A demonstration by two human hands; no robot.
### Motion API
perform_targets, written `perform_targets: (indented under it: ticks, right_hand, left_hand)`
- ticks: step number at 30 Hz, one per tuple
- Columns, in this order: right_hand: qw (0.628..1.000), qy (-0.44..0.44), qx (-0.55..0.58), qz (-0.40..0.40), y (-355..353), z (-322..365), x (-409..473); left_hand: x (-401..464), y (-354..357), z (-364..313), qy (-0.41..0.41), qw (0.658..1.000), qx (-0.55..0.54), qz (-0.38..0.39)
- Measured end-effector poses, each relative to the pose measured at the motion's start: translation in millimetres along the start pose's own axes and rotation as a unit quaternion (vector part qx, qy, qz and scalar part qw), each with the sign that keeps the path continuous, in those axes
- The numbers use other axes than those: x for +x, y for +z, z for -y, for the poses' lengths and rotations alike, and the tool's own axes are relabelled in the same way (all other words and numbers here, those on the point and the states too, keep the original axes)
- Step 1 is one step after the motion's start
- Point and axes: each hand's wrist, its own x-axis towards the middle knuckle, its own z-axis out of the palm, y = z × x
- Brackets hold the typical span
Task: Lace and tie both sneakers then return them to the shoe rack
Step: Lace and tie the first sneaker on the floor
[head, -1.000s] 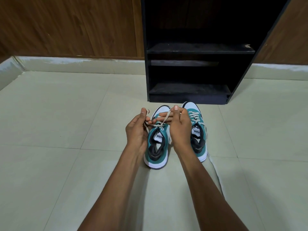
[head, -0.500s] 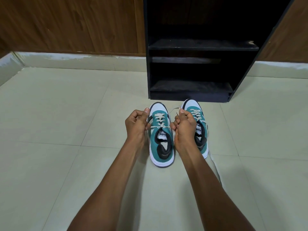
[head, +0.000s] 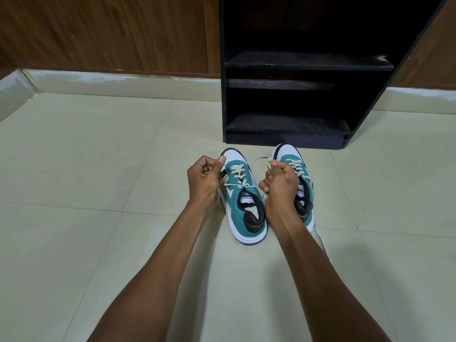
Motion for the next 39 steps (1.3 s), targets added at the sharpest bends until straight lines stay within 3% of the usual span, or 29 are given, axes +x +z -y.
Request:
perform_targets:
  ticks: [12,20,27,31,34,39]
  right_hand:
    - [0.999,-0.019,-0.034,-0.012,-1.8,-1.8,0.3]
    - [0.998,0.015,0.041,0.055,-4.6,5.5,-6.7]
    - [0.996,-0.008,-0.003,0.085,11.3,10.4,-13.4]
    - [0.995,0.052,-0.009,0.087,20.5,17.1,-6.3]
    - [0.991,0.077,0.002,0.110,20.3,20.1,-3.3]
    - [0.989,0.024,-0.066,0.130,11.3,18.0,-5.6]
  left_hand:
    - [-0.3,1.4,1.8,-0.026,0.999,-0.019,-0.016]
    - [-4.0,-0.1,-10.9,-0.081,0.991,-0.108,0.026]
    - [-14.5,25.7,-25.8,-0.121,0.978,-0.155,0.070]
    - [-16.9,29.2,-30.1,-0.130,0.973,-0.164,0.101]
    - [-17.4,23.5,-30.1,-0.114,0.979,-0.105,0.133]
    - [-22.5,13.1,-30.2,-0.090,0.986,-0.056,0.130]
